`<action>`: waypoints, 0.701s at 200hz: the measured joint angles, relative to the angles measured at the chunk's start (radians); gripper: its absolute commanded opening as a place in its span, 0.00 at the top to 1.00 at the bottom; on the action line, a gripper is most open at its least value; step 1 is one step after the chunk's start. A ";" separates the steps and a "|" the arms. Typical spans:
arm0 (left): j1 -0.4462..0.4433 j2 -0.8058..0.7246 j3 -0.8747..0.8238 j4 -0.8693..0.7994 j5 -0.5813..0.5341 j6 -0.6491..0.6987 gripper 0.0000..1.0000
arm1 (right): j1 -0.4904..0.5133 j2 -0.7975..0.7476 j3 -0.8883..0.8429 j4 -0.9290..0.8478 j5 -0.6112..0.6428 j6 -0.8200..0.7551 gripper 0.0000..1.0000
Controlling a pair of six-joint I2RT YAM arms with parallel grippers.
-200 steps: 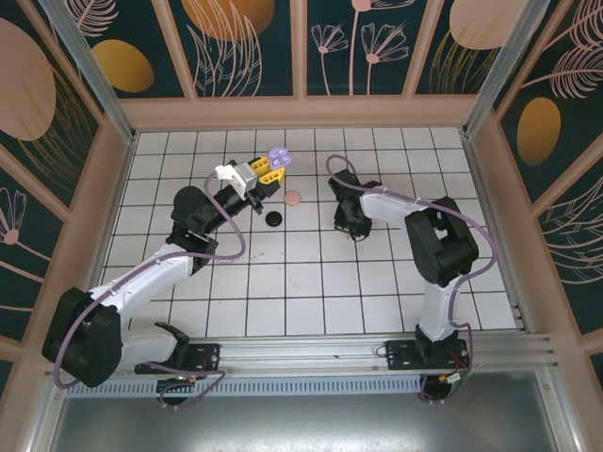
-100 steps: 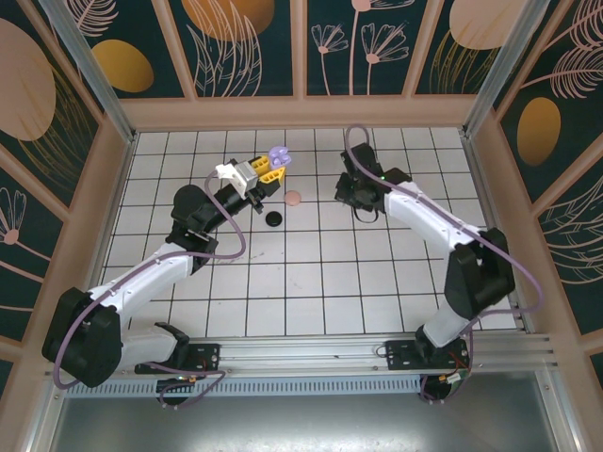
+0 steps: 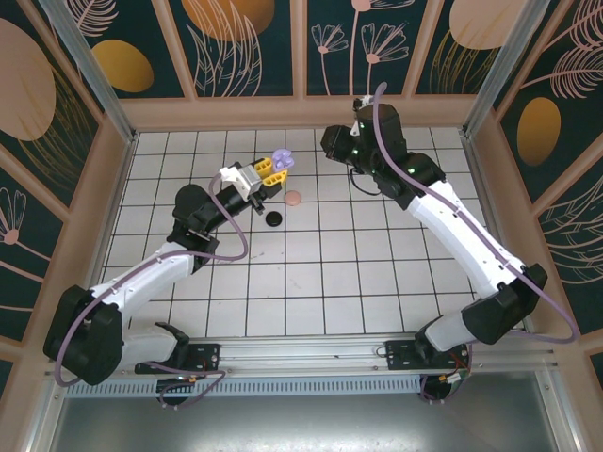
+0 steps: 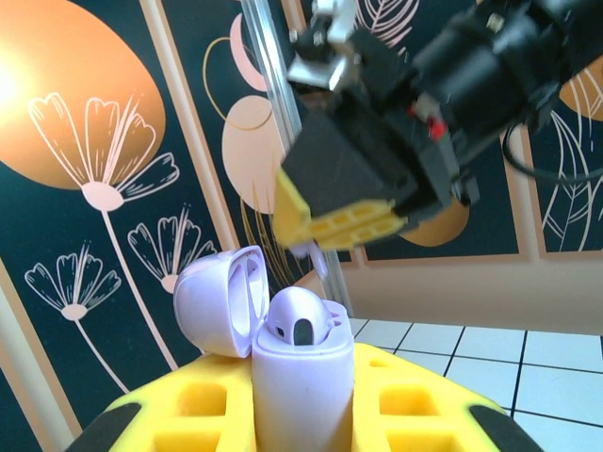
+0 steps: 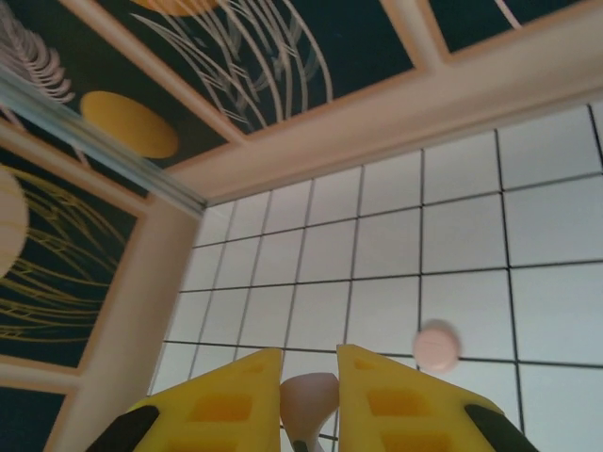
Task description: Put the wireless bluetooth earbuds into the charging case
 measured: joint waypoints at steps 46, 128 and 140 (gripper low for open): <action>0.000 0.024 0.007 -0.002 0.010 0.008 1.00 | 0.089 -0.033 0.024 0.055 -0.001 -0.040 0.81; 0.000 0.042 0.040 -0.008 0.010 0.007 1.00 | 0.185 -0.101 -0.053 0.177 0.011 -0.084 0.81; 0.000 0.043 0.042 -0.008 0.010 0.007 1.00 | 0.189 -0.101 -0.068 0.185 0.015 -0.085 0.81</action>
